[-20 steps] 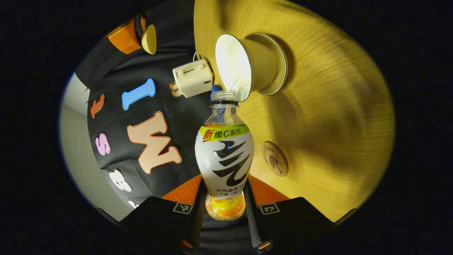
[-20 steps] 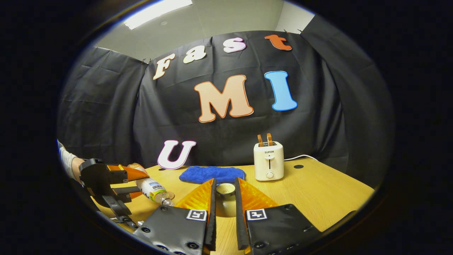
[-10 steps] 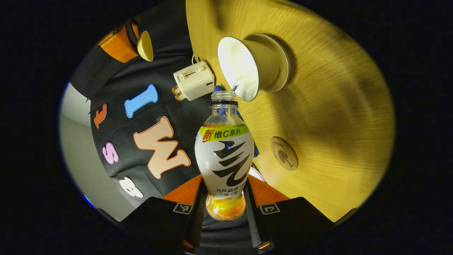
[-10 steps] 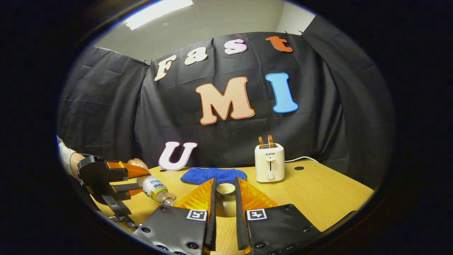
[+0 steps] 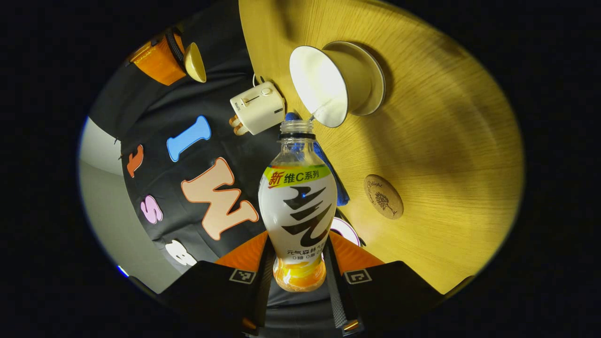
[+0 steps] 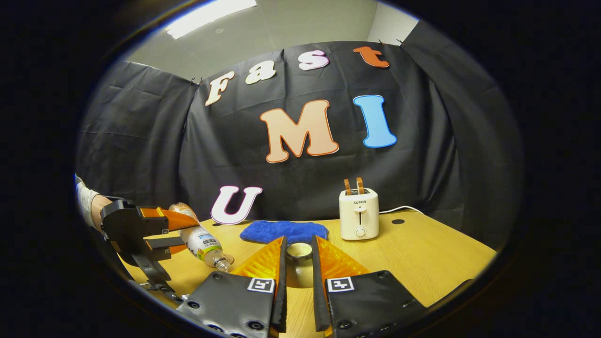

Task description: Open the teacup lid with one hand, grasp the water bottle and pour water into the teacup with the other hand; after pouring, place the water bottle on the coaster and then close the teacup lid.

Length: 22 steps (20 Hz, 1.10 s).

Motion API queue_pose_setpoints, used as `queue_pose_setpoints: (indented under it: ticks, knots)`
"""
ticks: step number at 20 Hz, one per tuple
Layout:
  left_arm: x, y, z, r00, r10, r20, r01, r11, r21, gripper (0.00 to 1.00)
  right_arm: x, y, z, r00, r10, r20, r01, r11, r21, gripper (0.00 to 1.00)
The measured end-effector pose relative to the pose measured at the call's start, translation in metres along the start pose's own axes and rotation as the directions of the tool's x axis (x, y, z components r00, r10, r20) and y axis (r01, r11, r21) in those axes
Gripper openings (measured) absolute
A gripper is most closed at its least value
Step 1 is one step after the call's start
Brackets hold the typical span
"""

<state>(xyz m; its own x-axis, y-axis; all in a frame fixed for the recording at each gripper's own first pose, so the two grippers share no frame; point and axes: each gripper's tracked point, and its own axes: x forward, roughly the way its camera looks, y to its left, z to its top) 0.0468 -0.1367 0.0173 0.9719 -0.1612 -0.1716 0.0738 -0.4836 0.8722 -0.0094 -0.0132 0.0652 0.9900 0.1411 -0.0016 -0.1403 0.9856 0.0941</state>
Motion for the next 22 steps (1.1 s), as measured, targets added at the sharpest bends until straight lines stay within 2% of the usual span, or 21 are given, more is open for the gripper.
queue_pose_setpoints:
  ticks: [15, 19, 22]
  knots:
    - [-0.004, 0.001, 0.003, 1.000, -0.007, 0.024, 0.006, 0.999, 0.032, 0.53, 0.003, -0.001, -0.007, 1.000, -0.002, -0.019, 0.002, 1.000, 0.005, 0.26]
    - [-0.004, -0.003, 0.006, 0.999, -0.027, 0.043, 0.028, 1.000, -0.010, 0.53, 0.004, -0.001, -0.007, 1.000, -0.001, -0.018, 0.001, 1.000, 0.001, 0.26]
    - [-0.005, -0.018, 0.011, 0.995, -0.074, 0.072, 0.081, 0.992, -0.097, 0.53, 0.004, 0.000, -0.008, 1.000, 0.001, -0.021, -0.001, 1.000, 0.004, 0.26]
